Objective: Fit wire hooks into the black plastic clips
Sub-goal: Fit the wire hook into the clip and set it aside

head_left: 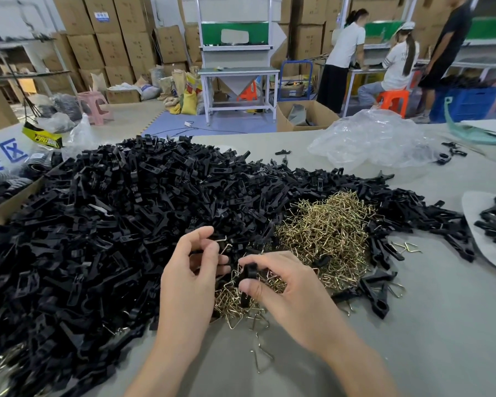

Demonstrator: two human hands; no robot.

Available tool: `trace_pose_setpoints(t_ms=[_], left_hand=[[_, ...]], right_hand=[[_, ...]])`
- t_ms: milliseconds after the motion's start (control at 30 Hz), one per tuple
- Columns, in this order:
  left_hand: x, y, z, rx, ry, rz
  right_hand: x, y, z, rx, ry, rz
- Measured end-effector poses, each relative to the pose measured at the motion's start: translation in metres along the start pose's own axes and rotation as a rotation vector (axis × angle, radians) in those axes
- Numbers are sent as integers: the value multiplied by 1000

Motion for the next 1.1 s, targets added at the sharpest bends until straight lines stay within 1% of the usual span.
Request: trace_pose_setpoints(t_ms=[100, 233, 333, 400, 500, 567, 633, 700, 767, 833, 967, 1100], left_hand=[[0, -6, 2, -9, -12, -43], [-3, -6, 7, -3, -51, -56], [-3, -5, 10, -68, -76, -71], [-1, -4, 7, -131, -57, -70], [3, -7, 3, -280, -51, -120], [2, -12, 12, -387, -135, -199], [-2, -14, 24, -422, -241, -257], [-8, -15, 35, -440, -313, -308], [-13, -17, 43, -426, -340, -345], [-17, -18, 47, -403, -331, -375], [-20, -17, 49, -388, -309, -392], [-21, -18, 50, -418, -322, -422]], right_hand=[[1, -2, 2, -87, -24, -45], [0, -4, 12, -197, -64, -86], [1, -3, 10, -174, -21, -82], [4, 2, 2, -17, 30, -20], [8, 11, -10, 391, 102, 64], [10, 17, -16, 654, 158, 101], [12, 24, -18, 944, 231, 155], [13, 29, -17, 1113, 284, 197], [14, 29, -14, 1200, 279, 205], [15, 26, -10, 1235, 239, 197], [15, 20, 0, 1233, 132, 175], [15, 20, 1, 1208, 124, 174]])
Point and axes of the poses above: each hand's wrist, its own x-axis towards the middle knuckle, its own z-axis out of the palm, y = z × x, the point moved 9 cm from there along x, towards the middle knuckle, and after that the axes turned 3 degrees about -z, right-handed, at the moved point
